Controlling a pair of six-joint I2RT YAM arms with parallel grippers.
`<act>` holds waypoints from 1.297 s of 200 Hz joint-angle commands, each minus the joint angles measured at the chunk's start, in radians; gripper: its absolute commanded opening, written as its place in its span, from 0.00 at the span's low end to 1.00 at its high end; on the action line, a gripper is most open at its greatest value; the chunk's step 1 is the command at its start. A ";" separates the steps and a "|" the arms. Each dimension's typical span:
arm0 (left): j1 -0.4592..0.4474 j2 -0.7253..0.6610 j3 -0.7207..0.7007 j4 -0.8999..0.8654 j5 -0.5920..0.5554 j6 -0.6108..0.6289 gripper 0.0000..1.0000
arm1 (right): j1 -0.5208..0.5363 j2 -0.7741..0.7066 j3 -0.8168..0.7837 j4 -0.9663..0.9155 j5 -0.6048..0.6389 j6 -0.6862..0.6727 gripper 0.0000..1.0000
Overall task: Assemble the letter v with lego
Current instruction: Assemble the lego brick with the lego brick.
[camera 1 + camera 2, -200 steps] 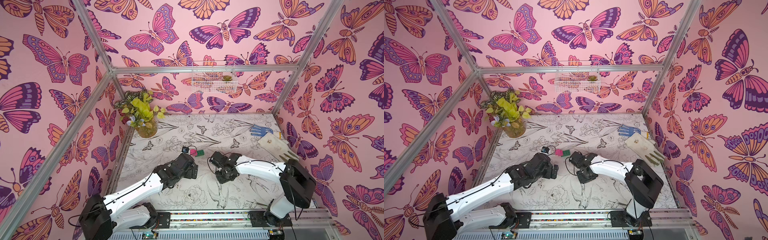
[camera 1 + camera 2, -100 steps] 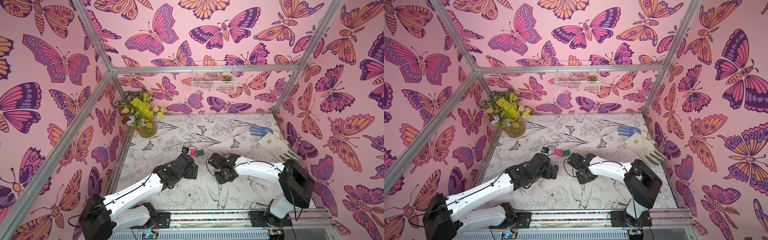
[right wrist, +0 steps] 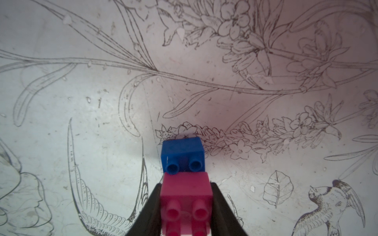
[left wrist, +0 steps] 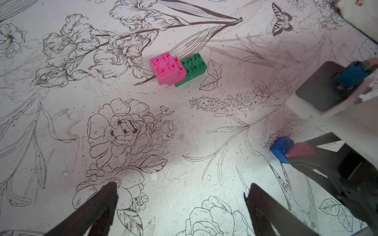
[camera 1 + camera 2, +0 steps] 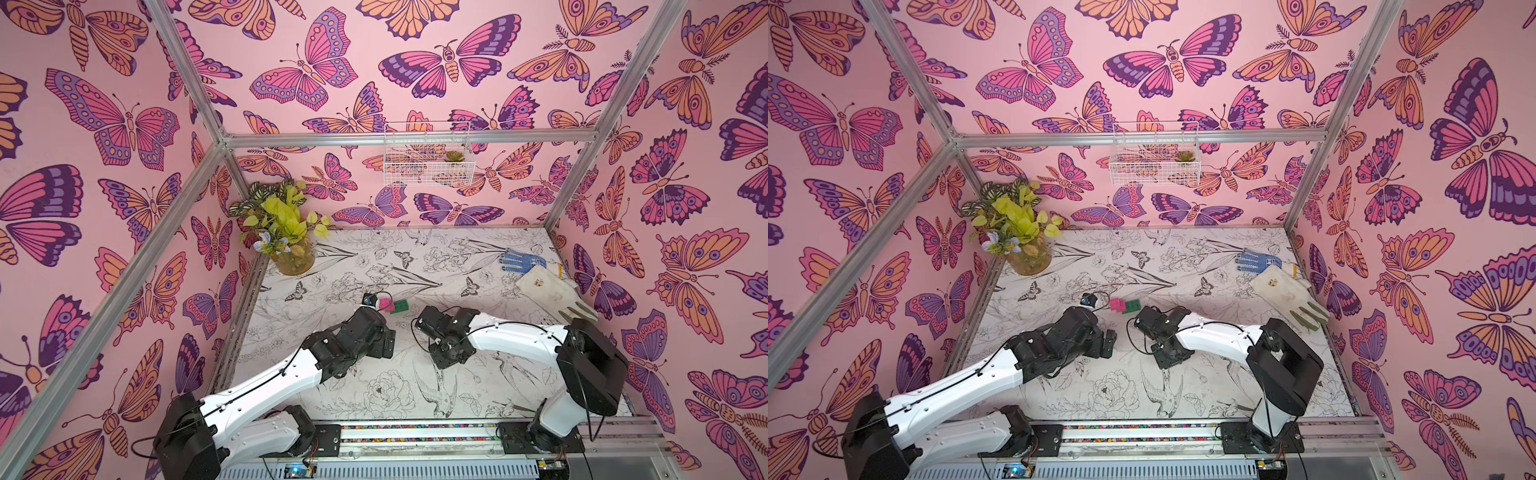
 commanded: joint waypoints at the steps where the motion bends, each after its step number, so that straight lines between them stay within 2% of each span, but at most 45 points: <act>1: 0.005 -0.027 -0.021 -0.018 0.010 0.000 1.00 | -0.001 0.071 -0.084 -0.018 -0.052 0.057 0.00; 60: 0.005 -0.054 -0.018 -0.022 0.044 0.004 1.00 | -0.020 0.052 -0.081 -0.082 -0.035 0.083 0.00; 136: 0.016 -0.056 -0.026 -0.026 0.048 0.027 1.00 | -0.025 0.047 -0.063 -0.136 -0.036 -0.030 0.00; 160: 0.020 -0.075 -0.036 -0.028 0.048 0.025 1.00 | -0.025 0.043 -0.063 -0.133 -0.072 -0.054 0.00; 259: 0.021 -0.083 -0.037 -0.027 0.065 0.014 1.00 | -0.029 0.038 -0.060 -0.158 -0.084 0.037 0.00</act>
